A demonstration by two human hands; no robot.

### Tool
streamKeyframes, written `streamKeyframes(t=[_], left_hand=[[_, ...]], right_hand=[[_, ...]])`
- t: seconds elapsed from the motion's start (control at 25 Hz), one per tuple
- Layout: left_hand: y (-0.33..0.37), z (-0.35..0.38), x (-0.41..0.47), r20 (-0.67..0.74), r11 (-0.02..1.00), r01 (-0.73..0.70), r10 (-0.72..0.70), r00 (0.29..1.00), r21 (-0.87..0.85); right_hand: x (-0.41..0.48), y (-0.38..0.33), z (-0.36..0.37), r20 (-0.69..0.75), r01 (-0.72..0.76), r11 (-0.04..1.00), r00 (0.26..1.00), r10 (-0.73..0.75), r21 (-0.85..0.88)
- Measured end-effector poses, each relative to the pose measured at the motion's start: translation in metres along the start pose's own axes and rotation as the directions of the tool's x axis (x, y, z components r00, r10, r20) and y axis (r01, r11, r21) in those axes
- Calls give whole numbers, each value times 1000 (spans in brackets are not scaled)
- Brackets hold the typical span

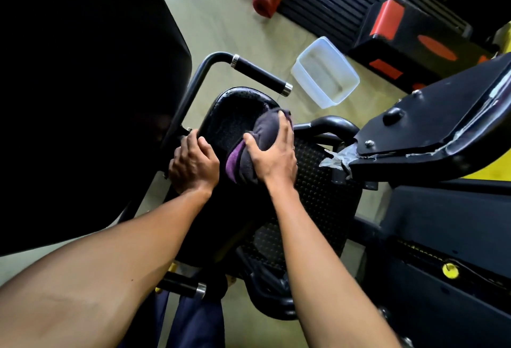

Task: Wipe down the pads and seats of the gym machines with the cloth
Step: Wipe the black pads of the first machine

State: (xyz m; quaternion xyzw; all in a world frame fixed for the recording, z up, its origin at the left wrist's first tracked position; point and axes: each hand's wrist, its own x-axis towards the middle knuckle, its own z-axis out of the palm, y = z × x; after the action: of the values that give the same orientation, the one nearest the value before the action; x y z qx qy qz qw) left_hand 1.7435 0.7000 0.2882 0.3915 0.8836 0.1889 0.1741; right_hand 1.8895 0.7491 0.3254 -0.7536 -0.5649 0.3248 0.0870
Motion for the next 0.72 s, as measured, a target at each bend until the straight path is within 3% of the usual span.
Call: streamKeyframes(t=[0.16,0.32,0.56,0.72], left_hand=[[2,0,0,10,1000,10,-10,1000,1],[0,2,-1,-2,1000,16,-16,1000,-18],[0,4,0,0,999,14,-14,1000,-32],[0,4,0,-7,1000,4,-4,1000,-24]], right_hand=[[-43,14,1,-108,-219,971,968,228,92],[-48,13,0,-97,-231,968,966,240,101],[38,-35,9,-35,-62,994,998,59,-92],[6,-16,8,33,118,987,993,-115,-111]])
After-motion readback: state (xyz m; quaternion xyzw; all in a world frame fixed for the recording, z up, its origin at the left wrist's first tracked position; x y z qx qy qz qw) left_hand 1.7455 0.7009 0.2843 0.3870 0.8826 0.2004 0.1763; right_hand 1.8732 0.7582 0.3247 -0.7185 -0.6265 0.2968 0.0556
